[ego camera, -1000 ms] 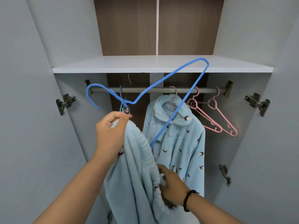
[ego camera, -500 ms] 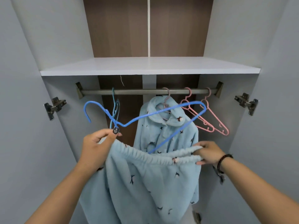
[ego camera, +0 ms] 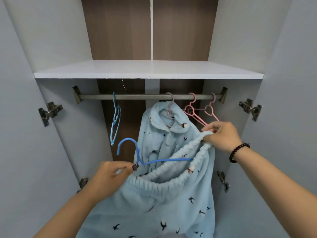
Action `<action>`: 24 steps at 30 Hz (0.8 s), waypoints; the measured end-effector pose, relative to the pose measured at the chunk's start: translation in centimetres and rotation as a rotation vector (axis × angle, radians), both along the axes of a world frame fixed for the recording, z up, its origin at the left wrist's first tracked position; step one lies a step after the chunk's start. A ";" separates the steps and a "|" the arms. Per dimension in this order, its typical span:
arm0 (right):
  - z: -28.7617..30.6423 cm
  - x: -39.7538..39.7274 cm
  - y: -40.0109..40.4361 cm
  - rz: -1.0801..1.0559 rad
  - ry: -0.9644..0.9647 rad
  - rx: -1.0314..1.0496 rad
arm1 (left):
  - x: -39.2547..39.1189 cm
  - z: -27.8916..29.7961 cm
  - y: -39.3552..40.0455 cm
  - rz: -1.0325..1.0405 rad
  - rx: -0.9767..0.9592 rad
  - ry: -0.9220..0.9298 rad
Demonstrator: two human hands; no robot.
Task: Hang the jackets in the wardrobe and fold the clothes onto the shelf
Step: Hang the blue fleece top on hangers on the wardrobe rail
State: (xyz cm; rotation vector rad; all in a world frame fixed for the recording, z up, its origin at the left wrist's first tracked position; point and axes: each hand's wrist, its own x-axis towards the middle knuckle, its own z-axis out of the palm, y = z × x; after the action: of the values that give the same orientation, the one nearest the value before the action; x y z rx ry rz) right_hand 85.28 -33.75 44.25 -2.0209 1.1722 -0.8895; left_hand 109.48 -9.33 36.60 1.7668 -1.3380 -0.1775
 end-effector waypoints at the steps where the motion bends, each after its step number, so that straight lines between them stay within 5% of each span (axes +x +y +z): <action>1: 0.1 0.4 0.6 0.014 0.003 -0.065 | -0.2 -0.3 -0.4 -0.012 0.020 -0.011; 7: 0.9 3.1 5.2 0.149 -0.119 -0.237 | -3.0 -1.4 -2.4 -0.107 0.275 -0.124; 9: 0.4 3.6 6.4 0.236 -0.058 -0.292 | -3.5 -0.9 -2.8 -0.056 0.231 -0.094; 14: -2.4 3.4 6.1 0.484 0.504 -0.355 | -3.1 0.9 -2.6 0.112 -0.009 0.078; 20: -4.6 3.3 6.4 0.595 0.636 -0.509 | -3.4 1.0 -1.6 0.095 -0.073 0.172; 24: -5.1 3.8 6.6 0.691 0.480 -0.521 | -3.4 1.0 -1.4 0.025 -0.066 0.161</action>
State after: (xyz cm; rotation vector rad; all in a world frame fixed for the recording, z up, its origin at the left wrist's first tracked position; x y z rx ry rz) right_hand 89.05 -27.13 39.15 -2.9029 0.3722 -0.3764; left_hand 106.03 -10.71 37.65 1.6764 -1.1929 -0.2539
